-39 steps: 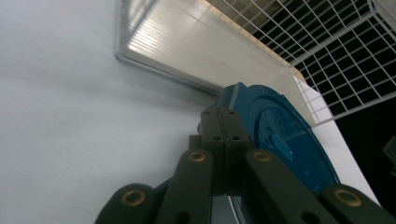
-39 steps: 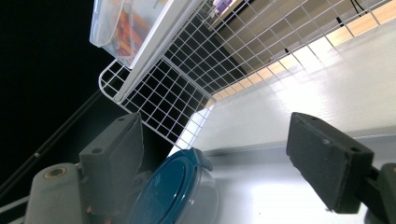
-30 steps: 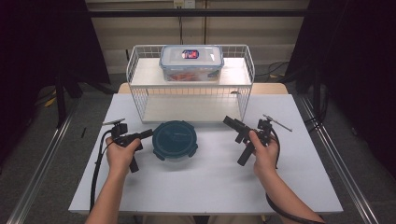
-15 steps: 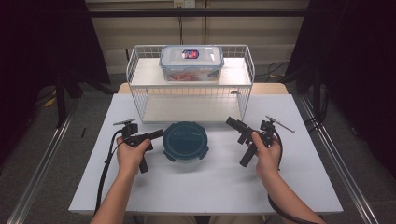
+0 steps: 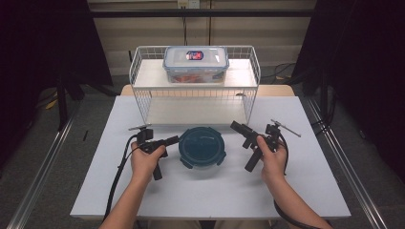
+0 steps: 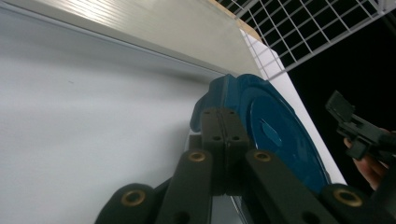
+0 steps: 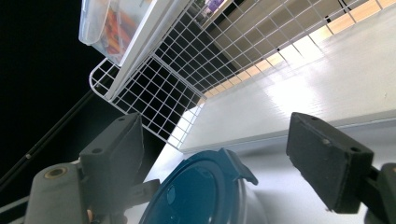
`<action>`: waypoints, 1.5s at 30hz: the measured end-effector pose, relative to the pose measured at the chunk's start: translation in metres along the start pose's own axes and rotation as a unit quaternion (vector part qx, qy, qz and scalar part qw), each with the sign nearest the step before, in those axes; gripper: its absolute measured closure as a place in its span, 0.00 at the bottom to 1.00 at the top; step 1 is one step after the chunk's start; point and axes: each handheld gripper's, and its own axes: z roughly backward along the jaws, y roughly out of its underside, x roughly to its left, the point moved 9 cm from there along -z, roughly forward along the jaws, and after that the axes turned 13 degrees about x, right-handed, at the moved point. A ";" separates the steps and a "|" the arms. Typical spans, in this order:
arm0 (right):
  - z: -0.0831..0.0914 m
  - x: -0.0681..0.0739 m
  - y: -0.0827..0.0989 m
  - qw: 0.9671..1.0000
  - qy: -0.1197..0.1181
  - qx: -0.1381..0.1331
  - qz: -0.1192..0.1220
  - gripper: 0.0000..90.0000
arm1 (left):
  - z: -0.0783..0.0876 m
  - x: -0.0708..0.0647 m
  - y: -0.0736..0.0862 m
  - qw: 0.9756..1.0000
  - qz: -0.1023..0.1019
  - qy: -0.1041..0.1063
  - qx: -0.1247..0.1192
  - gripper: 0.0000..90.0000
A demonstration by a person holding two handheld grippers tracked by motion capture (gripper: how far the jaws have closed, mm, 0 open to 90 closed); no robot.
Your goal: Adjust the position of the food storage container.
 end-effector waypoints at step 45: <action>0.001 -0.008 0.016 0.999 0.006 0.031 -0.018 0.23 | 0.002 -0.015 0.003 0.998 0.026 0.051 -0.007 0.33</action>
